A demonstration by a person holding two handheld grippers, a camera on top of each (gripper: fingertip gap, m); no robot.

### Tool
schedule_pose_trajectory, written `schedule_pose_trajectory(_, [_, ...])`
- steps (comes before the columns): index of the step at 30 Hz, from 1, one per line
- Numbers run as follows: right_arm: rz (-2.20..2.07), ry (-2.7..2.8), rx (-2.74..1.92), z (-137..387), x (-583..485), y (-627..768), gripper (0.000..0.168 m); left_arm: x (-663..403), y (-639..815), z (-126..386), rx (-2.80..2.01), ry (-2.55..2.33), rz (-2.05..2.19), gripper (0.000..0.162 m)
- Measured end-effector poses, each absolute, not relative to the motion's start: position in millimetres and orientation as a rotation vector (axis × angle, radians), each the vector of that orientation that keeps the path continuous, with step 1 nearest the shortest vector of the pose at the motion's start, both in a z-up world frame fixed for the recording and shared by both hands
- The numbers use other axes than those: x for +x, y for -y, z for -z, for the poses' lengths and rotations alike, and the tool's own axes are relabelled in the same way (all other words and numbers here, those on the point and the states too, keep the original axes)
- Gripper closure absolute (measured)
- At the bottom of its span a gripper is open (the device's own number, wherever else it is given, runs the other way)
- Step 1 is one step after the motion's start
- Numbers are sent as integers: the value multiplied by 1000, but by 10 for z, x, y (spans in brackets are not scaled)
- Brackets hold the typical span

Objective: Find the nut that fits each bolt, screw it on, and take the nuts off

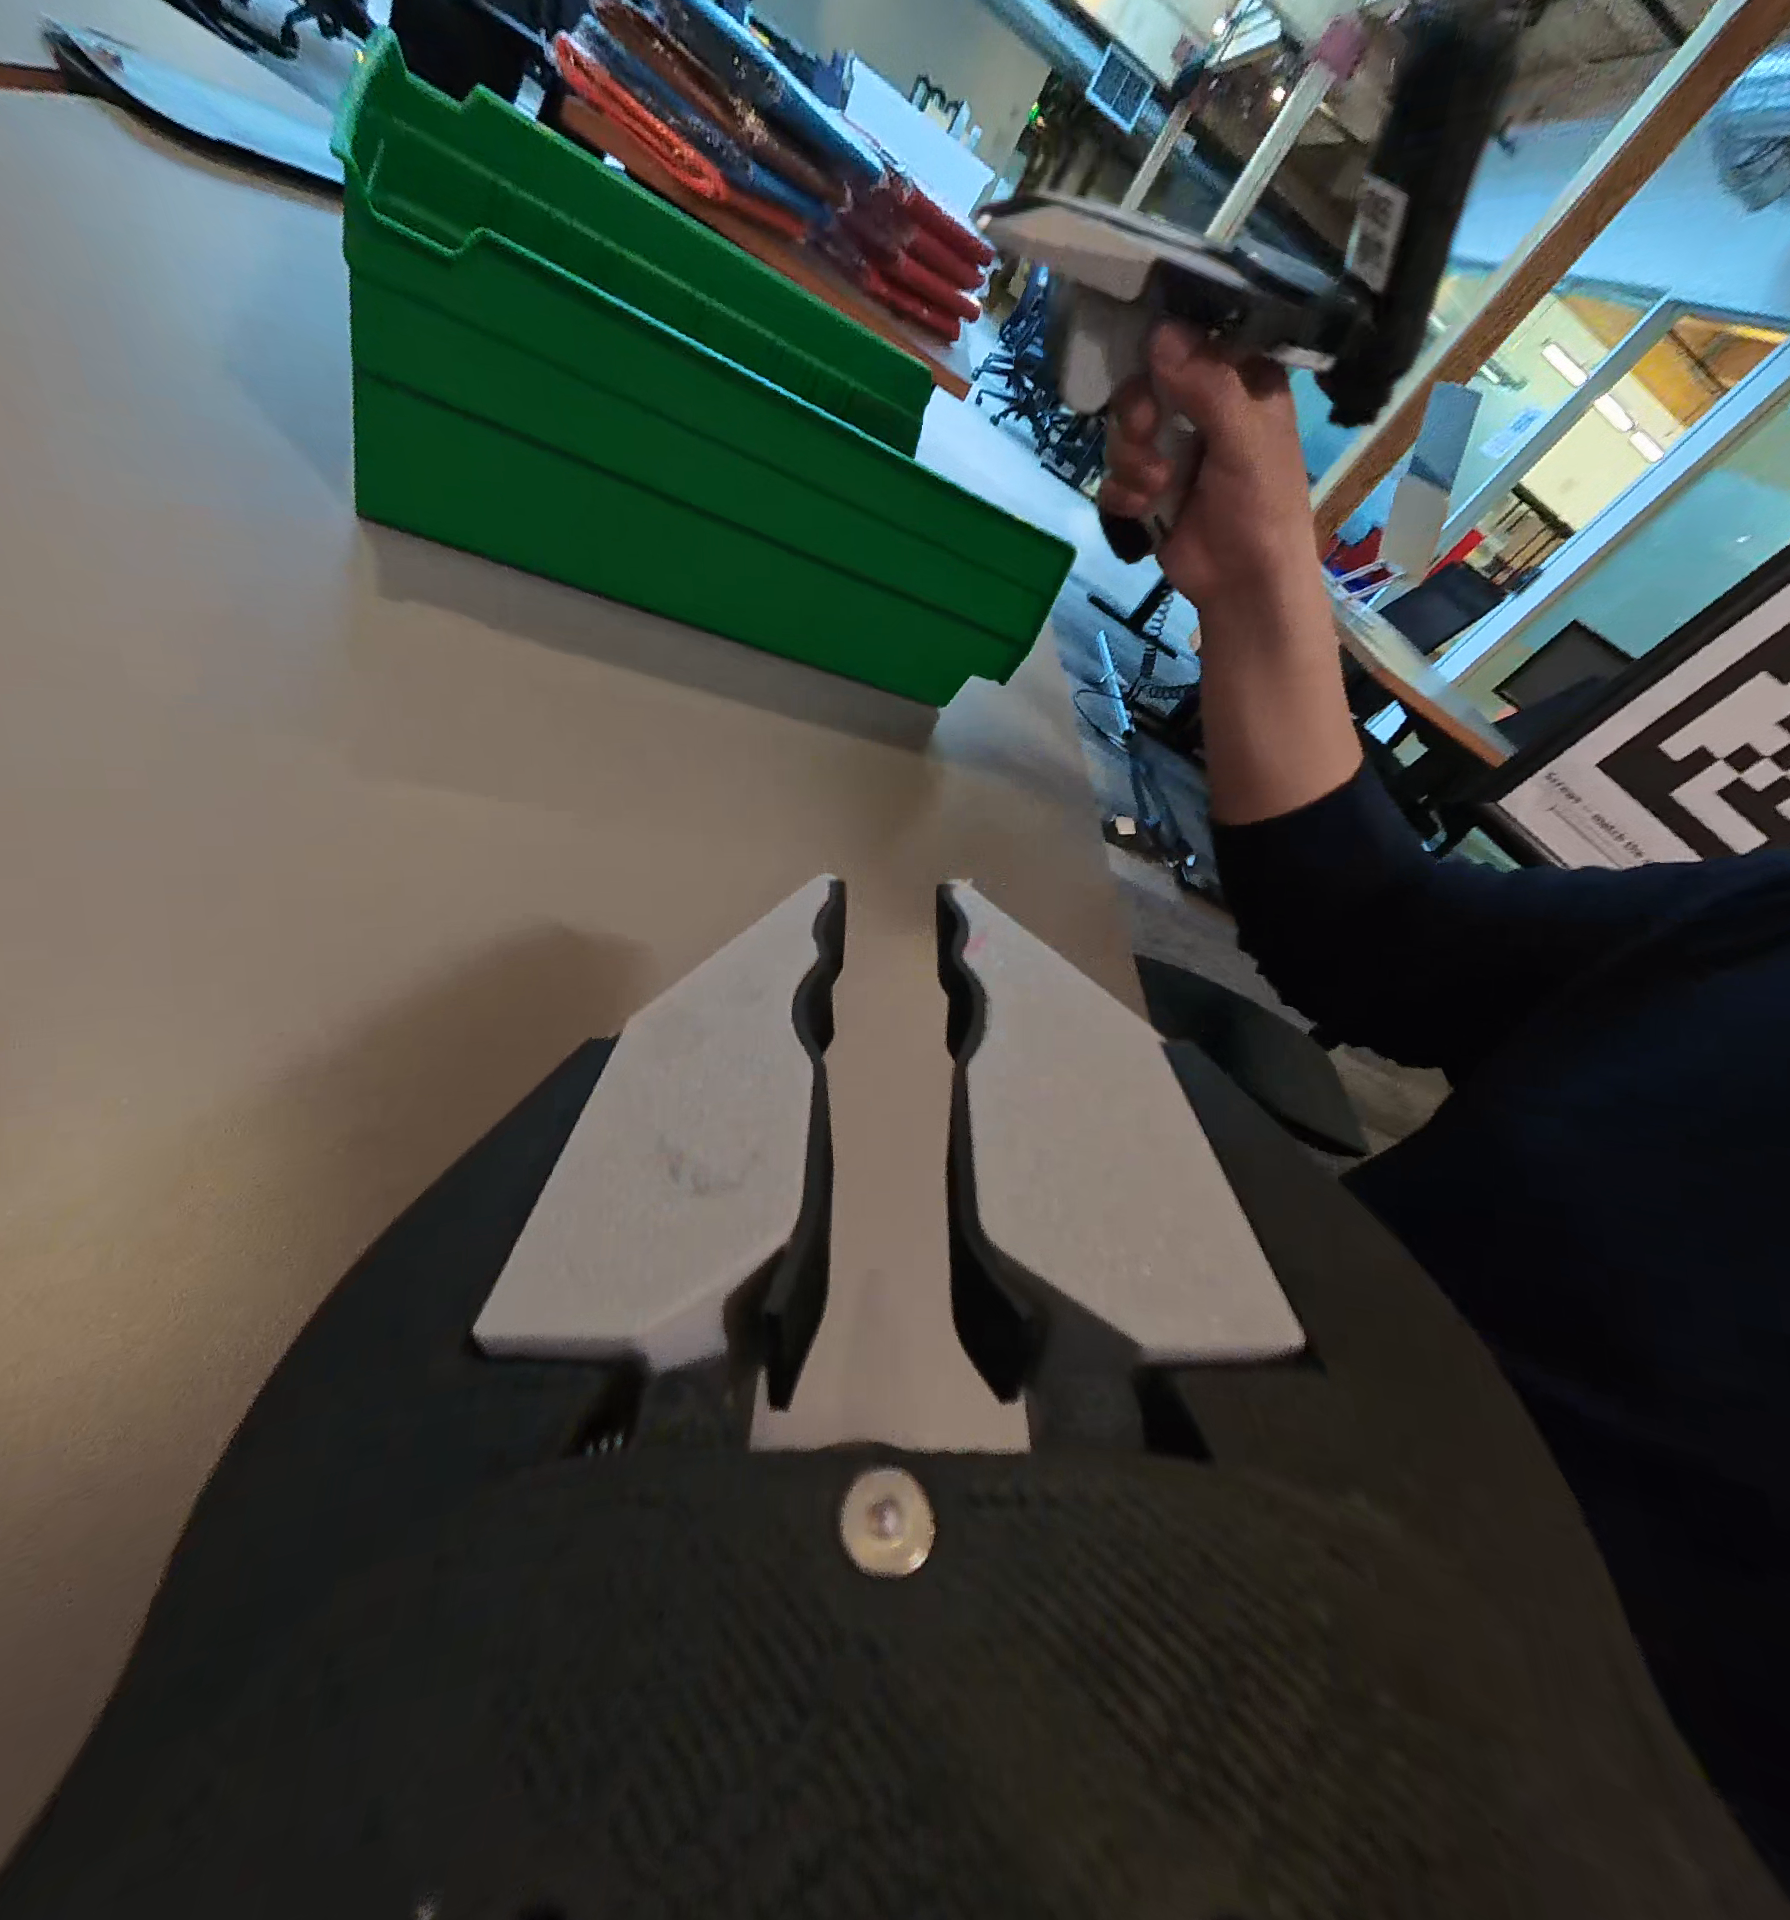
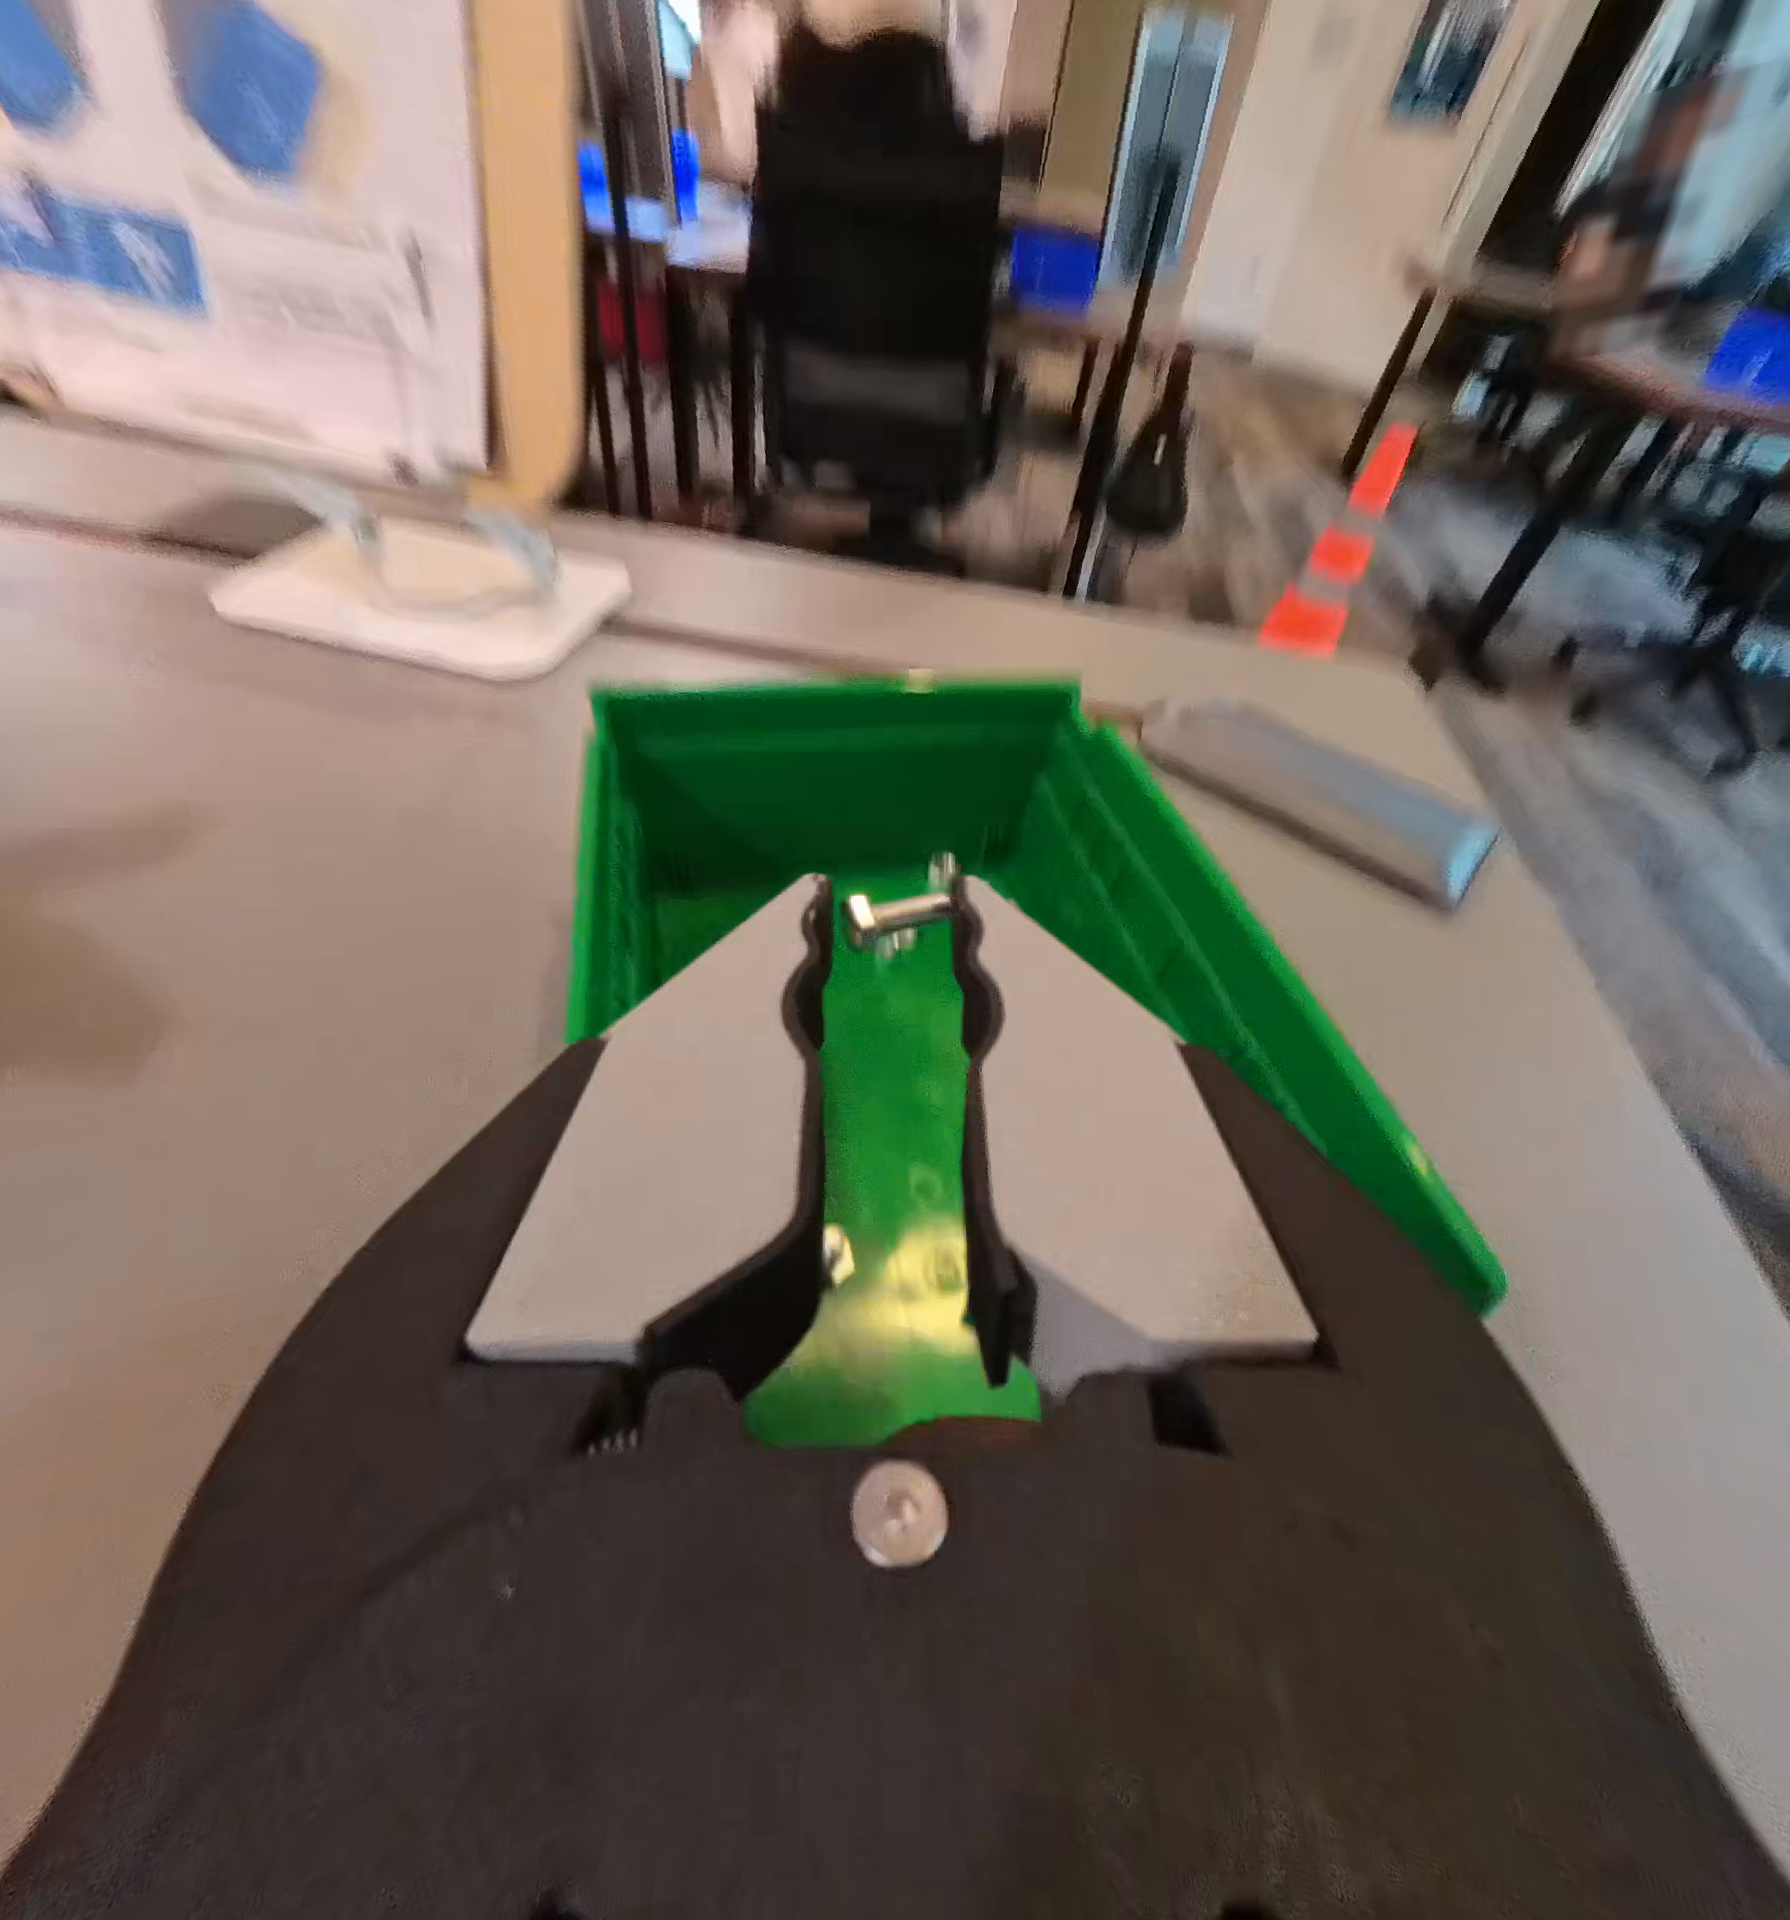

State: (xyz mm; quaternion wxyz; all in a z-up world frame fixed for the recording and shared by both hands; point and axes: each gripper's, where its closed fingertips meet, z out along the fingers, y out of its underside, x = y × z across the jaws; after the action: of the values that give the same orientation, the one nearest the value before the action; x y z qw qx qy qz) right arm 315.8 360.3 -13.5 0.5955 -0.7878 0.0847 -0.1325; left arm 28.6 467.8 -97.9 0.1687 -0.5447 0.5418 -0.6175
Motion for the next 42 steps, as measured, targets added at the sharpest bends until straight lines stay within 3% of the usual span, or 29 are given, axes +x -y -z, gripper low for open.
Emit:
schedule_pose_trajectory(2, [264,-226,-1980,511,3264,-3635,130,295,-4674,1010,-1559,-1550,1746,147])
schedule_pose_trajectory(7, [380,-212,-2085,888,3419,-3717,136,308,-4701,1077,-1590,-1556,1710,147])
schedule_pose_trajectory(14, [205,-35,-1805,9,2725,-4001,126,357,-4776,1258,-1655,-1576,1564,146])
schedule_pose_trajectory(18, [-89,143,-1706,-133,1800,-4354,122,369,-4844,1386,-1666,-1619,1412,145])
schedule_pose_trajectory(26, [-344,320,-1842,625,946,-5221,111,349,-4914,1489,-1674,-1669,1253,133])
schedule_pose_trajectory(33, [-287,315,-1956,1184,967,-5549,97,283,-5246,1636,-1705,-1643,961,113])
schedule_pose_trajectory(42, [-231,296,-1941,1267,1002,-5555,97,206,-5498,1398,-1689,-1483,930,100])
